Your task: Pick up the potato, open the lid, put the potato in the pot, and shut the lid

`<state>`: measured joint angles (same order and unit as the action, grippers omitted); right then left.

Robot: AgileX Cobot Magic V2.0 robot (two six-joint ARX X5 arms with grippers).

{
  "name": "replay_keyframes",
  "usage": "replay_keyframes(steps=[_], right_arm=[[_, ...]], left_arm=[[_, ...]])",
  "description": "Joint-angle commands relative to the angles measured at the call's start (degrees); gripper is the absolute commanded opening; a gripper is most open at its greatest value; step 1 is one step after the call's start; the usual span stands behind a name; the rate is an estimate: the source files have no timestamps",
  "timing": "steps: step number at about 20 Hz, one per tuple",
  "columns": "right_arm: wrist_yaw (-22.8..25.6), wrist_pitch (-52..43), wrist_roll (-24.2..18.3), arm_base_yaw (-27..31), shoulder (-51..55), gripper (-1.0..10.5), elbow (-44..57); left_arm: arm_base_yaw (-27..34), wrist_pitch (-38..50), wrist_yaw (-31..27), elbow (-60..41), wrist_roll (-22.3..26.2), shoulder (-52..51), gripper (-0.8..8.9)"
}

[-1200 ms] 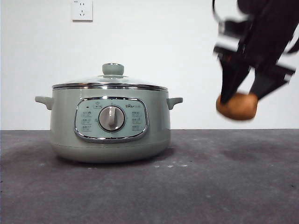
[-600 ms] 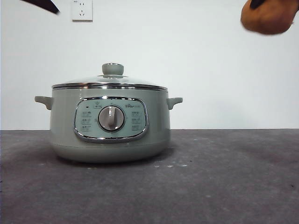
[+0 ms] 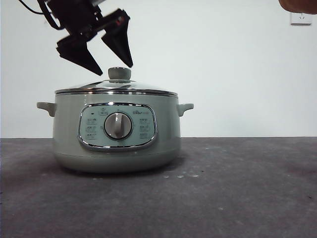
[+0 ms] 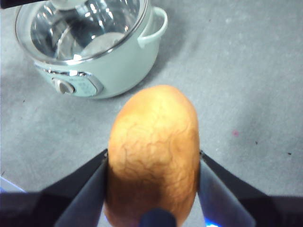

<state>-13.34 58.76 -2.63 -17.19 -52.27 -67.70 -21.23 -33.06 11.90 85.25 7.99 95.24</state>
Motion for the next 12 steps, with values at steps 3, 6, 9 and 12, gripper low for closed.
replay_keyframes(steps=[3, 6, 9, 12], right_arm=[[-0.13, -0.24, -0.39, -0.11, 0.04, -0.2, 0.02], [-0.13, -0.35, -0.42, -0.11, 0.04, -0.2, 0.02], [-0.13, -0.37, -0.42, -0.11, 0.04, -0.2, 0.02], [-0.13, -0.39, -0.42, -0.11, 0.04, -0.2, 0.02]], left_arm=[[-0.48, 1.66, -0.59, 0.13, 0.33, 1.44, 5.79], [-0.59, 1.95, -1.4, 0.13, -0.04, 1.42, 3.28], [-0.59, 1.38, -1.38, 0.13, -0.04, 1.42, 3.03], [-0.59, 1.38, -1.2, 0.13, -0.04, 1.44, 3.03]])
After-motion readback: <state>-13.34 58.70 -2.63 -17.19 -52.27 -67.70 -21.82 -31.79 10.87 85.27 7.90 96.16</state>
